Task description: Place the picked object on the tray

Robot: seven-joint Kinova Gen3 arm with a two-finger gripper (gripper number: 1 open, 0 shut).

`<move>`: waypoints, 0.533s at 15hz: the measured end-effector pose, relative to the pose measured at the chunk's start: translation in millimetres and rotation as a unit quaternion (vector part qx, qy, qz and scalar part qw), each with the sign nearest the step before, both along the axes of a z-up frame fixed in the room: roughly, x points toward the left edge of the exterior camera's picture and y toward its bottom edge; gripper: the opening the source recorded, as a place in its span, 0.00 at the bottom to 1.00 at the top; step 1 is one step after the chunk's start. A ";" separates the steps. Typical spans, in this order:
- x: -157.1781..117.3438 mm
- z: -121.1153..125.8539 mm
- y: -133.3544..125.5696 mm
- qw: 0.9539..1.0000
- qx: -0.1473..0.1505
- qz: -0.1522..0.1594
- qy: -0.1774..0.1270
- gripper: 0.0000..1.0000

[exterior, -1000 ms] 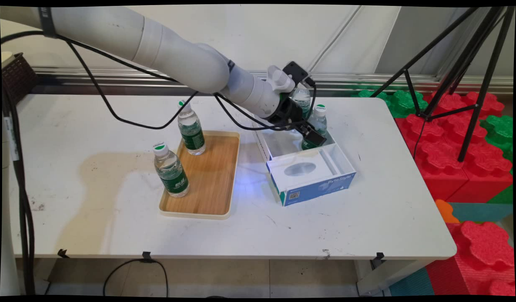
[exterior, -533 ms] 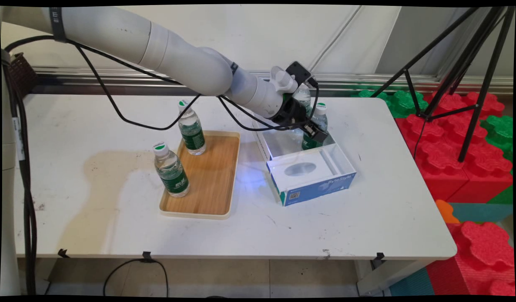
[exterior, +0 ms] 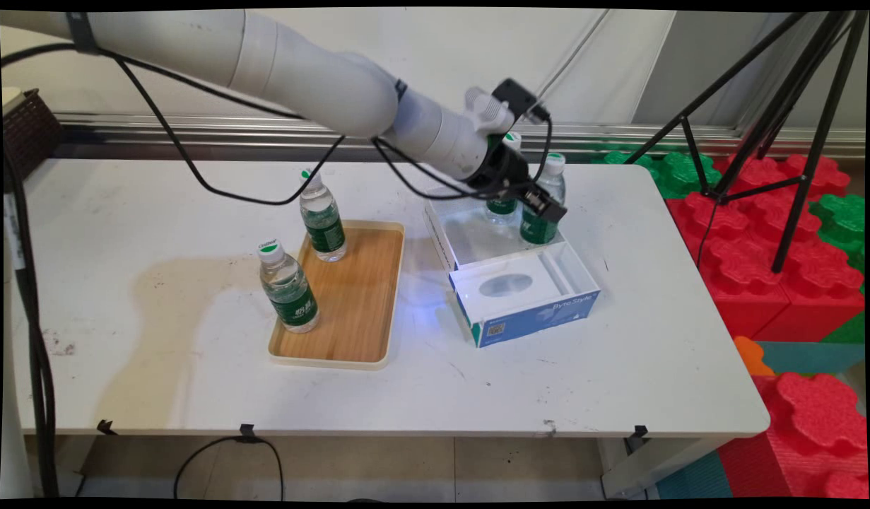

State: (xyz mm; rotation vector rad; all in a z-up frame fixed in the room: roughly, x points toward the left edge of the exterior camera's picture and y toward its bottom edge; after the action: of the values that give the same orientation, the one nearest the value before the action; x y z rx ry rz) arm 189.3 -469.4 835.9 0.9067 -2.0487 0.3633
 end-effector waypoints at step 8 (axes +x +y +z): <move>13.6 84.0 18.2 1.000 0.012 0.001 -0.016 0.00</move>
State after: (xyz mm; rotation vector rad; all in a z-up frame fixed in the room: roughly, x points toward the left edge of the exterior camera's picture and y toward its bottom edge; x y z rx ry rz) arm 203.0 -451.2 919.8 0.9228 -2.0852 0.3563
